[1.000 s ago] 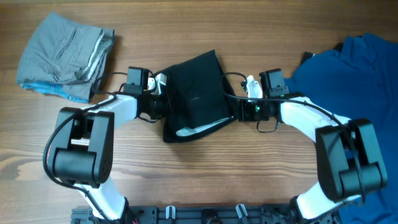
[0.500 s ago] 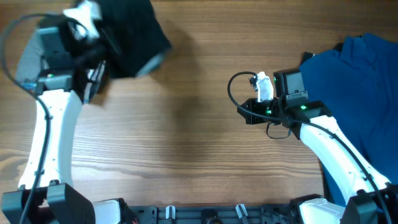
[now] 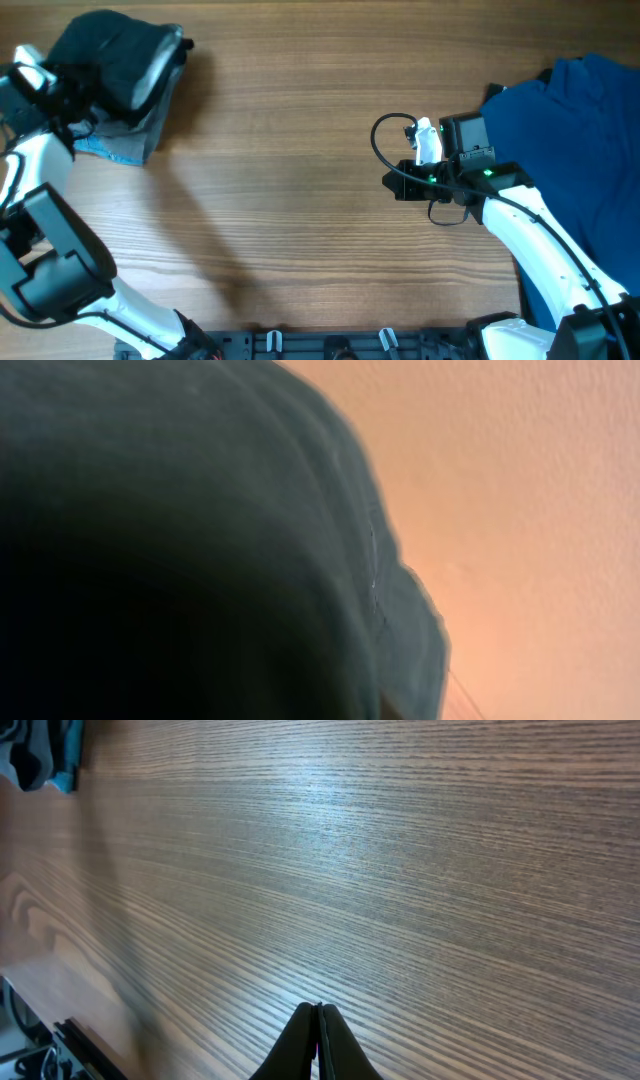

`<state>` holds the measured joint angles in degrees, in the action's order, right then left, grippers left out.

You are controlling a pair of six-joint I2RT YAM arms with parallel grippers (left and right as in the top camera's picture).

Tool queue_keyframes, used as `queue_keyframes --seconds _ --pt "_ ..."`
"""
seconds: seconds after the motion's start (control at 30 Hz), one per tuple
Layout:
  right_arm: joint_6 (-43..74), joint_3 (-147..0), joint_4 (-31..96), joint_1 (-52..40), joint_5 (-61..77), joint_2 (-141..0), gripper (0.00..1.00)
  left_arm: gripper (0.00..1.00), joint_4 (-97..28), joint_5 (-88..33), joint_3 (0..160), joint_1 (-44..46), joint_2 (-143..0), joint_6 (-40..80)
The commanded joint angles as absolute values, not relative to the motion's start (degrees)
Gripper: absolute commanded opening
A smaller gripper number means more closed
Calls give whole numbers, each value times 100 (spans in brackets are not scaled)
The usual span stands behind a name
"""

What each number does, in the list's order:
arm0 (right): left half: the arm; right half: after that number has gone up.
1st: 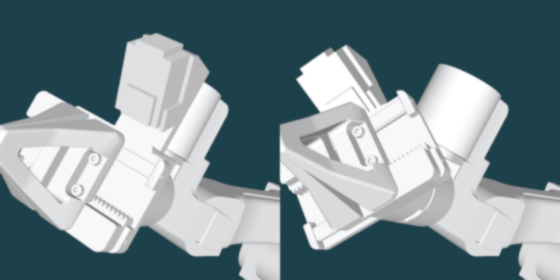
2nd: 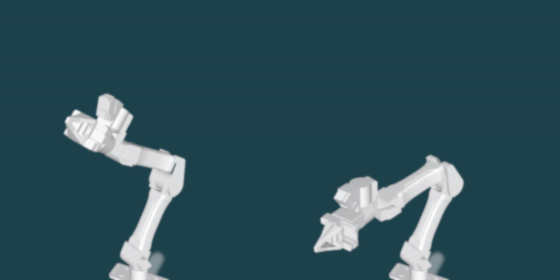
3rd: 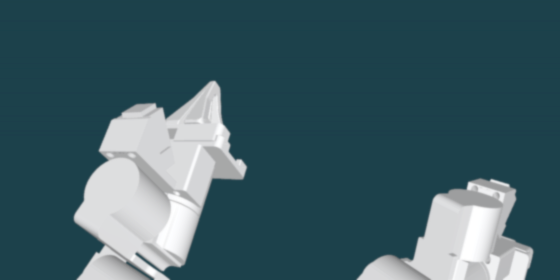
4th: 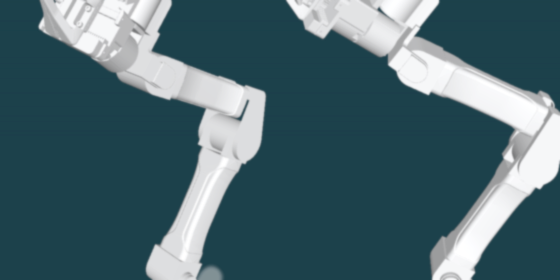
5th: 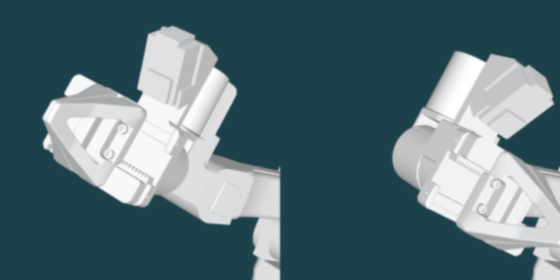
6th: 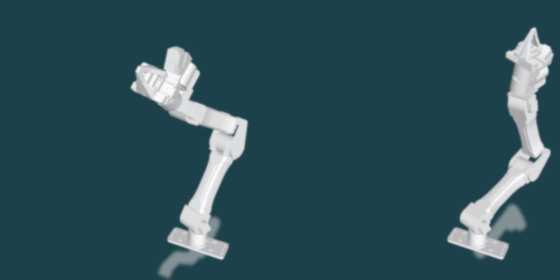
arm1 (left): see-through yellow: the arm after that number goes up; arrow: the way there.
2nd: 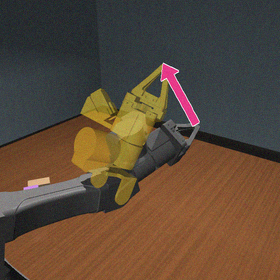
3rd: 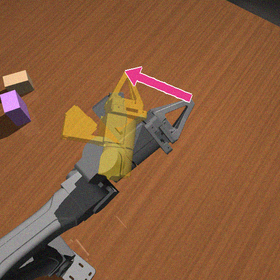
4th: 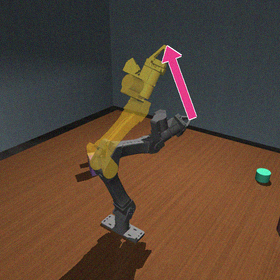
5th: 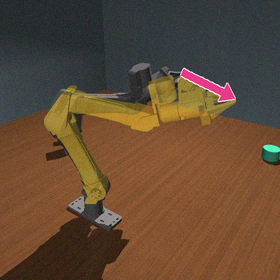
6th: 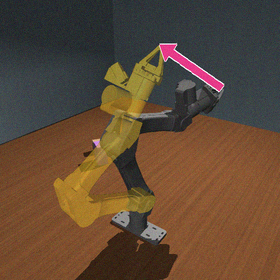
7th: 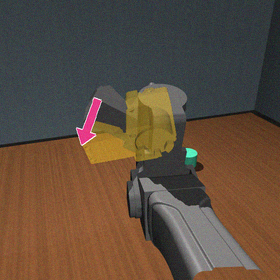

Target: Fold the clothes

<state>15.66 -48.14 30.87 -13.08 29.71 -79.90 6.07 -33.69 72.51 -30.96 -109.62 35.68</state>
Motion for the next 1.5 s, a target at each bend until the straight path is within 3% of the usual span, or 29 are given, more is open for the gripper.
queue_keyframes --seconds 0.0,0.2,0.4,0.43,0.5,0.53,0.73,0.9,1.07,1.27,1.33,1.37,1.4,1.47 --pt "1671 -4812 3094 -1332 2965 -7926 4 98 226 -3020 7317 -3332 -10855 3472" --pt "1761 -4812 3087 -1332 2965 -7926 4 100 -1286 -3962 7321 -3734 -10492 2681" --pt "1800 -4812 3087 -1332 2965 -7926 4 98 -3002 -3885 7321 -3859 -9054 1339" --pt "1802 -4812 3087 -1332 2965 -7926 4 87 -3146 -3706 7321 -3857 -8764 1232" --pt "1802 -4812 3085 -1332 2963 -7926 4 17 -3122 -3409 7319 -3774 -8324 1219" --pt "1802 -4812 3061 -1332 2963 -7926 4 4 -2818 -3214 7319 -3575 -8259 1219" --pt "1815 -4812 3011 -1332 2958 -7926 4 4 -1420 -1802 7319 -2571 -9664 1219" --pt "1815 -4812 3046 -1332 2502 -7926 4 4 -1400 -1542 7321 -2576 -10925 1323" --pt "1802 -4847 3096 -1332 2276 -7579 4 14 -2274 -1940 7808 -2558 -10298 1184" --pt "1804 -4945 3079 -1332 1903 -5970 4 22 -4093 -2593 9006 -1979 -8768 -132" --pt "1798 -4945 3098 -1332 1673 -5325 4 37 -4493 -2582 9026 -1535 -8156 -698" --pt "1798 -4945 3103 -1332 1575 -4886 4 53 -4772 -2467 9026 -1225 -7793 -801" --pt "1798 -4945 3100 -1332 1538 -4451 15 99 -5081 -2093 9026 -871 -7424 -794" --pt "1796 -4945 3116 -1332 1535 -3964 50 100 -5502 -1691 9024 -519 -7054 -648"
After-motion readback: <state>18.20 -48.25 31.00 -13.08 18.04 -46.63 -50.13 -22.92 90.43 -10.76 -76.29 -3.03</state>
